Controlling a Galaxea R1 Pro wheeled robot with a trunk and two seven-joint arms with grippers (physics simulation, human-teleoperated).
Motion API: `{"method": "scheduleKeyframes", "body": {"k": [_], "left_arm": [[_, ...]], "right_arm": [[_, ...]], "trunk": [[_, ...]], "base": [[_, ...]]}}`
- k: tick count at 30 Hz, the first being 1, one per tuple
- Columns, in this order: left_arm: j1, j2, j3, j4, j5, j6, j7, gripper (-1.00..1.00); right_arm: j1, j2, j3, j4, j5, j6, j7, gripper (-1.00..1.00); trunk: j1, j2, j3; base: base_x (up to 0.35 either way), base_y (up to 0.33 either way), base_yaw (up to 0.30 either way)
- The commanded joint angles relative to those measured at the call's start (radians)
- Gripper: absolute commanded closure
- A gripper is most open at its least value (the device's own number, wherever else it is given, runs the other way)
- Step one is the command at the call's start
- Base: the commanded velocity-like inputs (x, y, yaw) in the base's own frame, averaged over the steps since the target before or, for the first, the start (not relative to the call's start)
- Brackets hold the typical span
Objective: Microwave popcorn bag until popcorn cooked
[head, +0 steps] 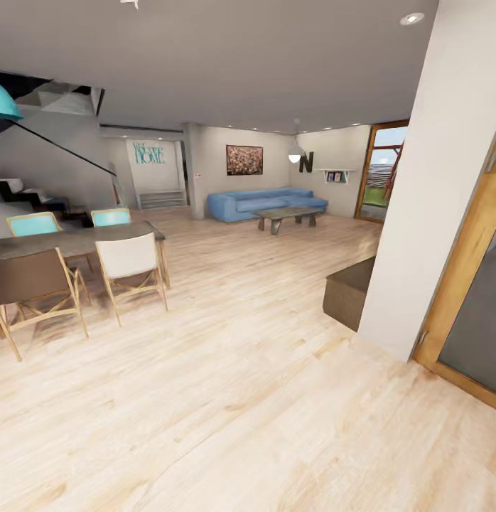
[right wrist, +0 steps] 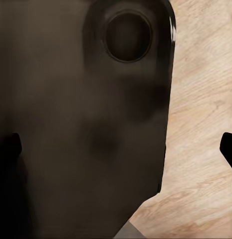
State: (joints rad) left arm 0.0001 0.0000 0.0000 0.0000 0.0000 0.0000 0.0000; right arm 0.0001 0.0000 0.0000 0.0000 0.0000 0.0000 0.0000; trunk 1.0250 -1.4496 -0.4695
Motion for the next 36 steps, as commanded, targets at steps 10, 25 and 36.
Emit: {"method": "scheduleKeyframes", "body": {"k": [10,25,36], "left_arm": [[0.0,-0.005,0.011,-0.037,0.008,-0.014,-0.002,-1.0],[0.0,-0.011,0.011,-0.04,0.008,-0.02,-0.002,-1.0],[0.0,-0.014,0.012,-0.038,0.008,-0.043,-0.002,-1.0]], "right_arm": [[-0.002,0.002,0.003,0.0,0.0,-0.005,0.002,-1.0],[-0.002,0.003,0.002,0.0,0.0,-0.006,0.002,-1.0],[-0.002,0.005,0.001,0.005,-0.009,-0.12,-0.001,-1.0]], "trunk": [[0.0,0.0,0.0],[0.0,0.0,0.0],[0.0,0.0,0.0]], "base": [[0.0,0.0,0.0],[0.0,0.0,0.204],[0.0,0.0,0.275]]}}
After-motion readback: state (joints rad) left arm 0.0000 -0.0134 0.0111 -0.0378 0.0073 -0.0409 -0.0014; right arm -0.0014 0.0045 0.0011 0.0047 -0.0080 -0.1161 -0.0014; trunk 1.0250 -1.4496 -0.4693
